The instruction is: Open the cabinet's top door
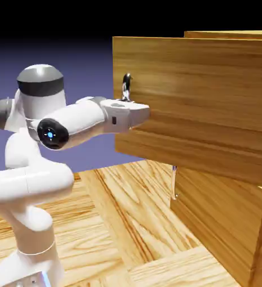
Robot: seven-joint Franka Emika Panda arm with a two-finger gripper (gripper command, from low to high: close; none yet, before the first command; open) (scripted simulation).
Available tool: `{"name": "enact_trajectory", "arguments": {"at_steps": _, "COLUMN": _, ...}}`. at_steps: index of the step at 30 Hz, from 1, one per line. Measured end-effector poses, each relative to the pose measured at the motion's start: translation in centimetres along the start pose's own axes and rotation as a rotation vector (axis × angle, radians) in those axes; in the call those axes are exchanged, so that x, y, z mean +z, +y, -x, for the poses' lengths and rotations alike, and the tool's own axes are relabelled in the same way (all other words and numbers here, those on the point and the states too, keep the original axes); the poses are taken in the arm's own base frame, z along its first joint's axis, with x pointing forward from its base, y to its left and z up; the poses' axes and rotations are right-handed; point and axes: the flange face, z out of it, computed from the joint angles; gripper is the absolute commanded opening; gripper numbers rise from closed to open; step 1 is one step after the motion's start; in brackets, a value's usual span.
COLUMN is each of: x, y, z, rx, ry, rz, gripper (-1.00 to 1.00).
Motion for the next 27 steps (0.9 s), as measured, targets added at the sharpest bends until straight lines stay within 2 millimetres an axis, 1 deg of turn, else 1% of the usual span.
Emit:
{"name": "enact_trajectory", "arguments": {"at_steps": 8, "x": -4.5, "y": 1.4, "z": -1.4, "rx": 0.000, "ry": -0.083, "rz": -0.083, "gripper": -1.00}}
{"name": "enact_trajectory", "arguments": {"at_steps": 15, "x": -8.6, "y": 3.1, "z": -3.1, "rx": 0.000, "ry": -0.162, "rz": -0.162, "gripper": -1.00}}
{"name": "enact_trajectory", "arguments": {"at_steps": 21, "x": -12.2, "y": 5.0, "z": -5.0, "rx": 0.000, "ry": -0.237, "rz": -0.237, "gripper": -1.00}}
{"name": "enact_trajectory", "arguments": {"at_steps": 27, "x": -15.9, "y": 7.4, "z": -7.4, "rx": 0.000, "ry": -0.322, "rz": -0.322, "gripper": -1.00}}
